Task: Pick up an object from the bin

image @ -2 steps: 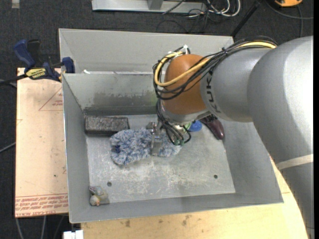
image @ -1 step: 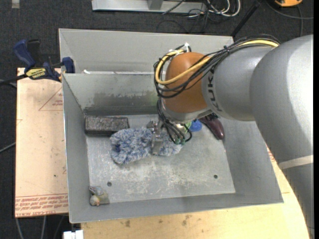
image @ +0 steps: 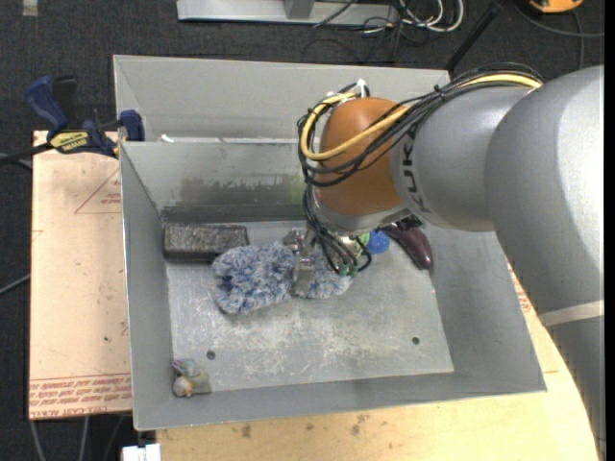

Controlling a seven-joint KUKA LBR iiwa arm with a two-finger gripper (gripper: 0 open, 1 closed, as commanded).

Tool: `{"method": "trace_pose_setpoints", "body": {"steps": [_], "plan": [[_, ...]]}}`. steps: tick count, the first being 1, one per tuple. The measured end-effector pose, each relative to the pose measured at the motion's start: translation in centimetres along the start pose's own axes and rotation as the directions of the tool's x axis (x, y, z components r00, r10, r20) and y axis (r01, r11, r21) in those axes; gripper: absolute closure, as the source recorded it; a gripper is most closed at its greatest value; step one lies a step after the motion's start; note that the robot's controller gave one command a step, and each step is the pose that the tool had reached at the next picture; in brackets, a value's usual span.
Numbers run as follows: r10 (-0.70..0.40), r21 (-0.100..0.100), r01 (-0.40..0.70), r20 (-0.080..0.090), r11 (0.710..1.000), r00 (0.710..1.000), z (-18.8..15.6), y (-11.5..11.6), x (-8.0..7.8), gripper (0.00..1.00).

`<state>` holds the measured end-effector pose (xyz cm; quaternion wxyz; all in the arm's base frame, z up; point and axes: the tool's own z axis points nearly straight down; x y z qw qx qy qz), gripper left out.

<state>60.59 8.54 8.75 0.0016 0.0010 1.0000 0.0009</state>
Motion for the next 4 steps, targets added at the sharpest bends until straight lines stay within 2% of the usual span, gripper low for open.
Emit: {"method": "trace_pose_setpoints", "body": {"steps": [1,2,3,4], "plan": [[0.0,0.001,0.0,-0.008,1.0,1.0,-0.9,0.0,0.2,1.0],[0.0,0.001,0.0,-0.008,1.0,1.0,-3.0,0.0,0.2,1.0],[0.0,0.0,0.0,0.002,1.0,1.0,-4.4,0.0,0.0,1.0],[0.0,0.001,0.0,-0.005,1.0,1.0,-5.5,0.0,0.1,1.0]]}}
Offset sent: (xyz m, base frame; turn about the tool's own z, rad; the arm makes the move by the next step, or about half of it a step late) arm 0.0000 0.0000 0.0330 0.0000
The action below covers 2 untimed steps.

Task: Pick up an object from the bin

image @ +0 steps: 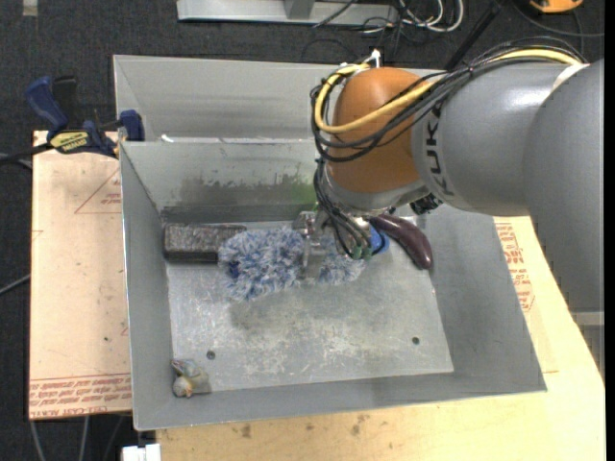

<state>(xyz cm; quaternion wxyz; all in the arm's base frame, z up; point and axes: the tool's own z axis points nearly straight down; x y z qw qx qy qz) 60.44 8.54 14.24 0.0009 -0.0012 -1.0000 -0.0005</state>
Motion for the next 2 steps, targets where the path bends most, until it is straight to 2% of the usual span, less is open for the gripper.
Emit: {"method": "trace_pose_setpoints", "body": {"steps": [2], "plan": [[0.0,-0.001,0.0,0.005,1.0,1.0,-3.4,0.0,-0.1,1.0]]}}
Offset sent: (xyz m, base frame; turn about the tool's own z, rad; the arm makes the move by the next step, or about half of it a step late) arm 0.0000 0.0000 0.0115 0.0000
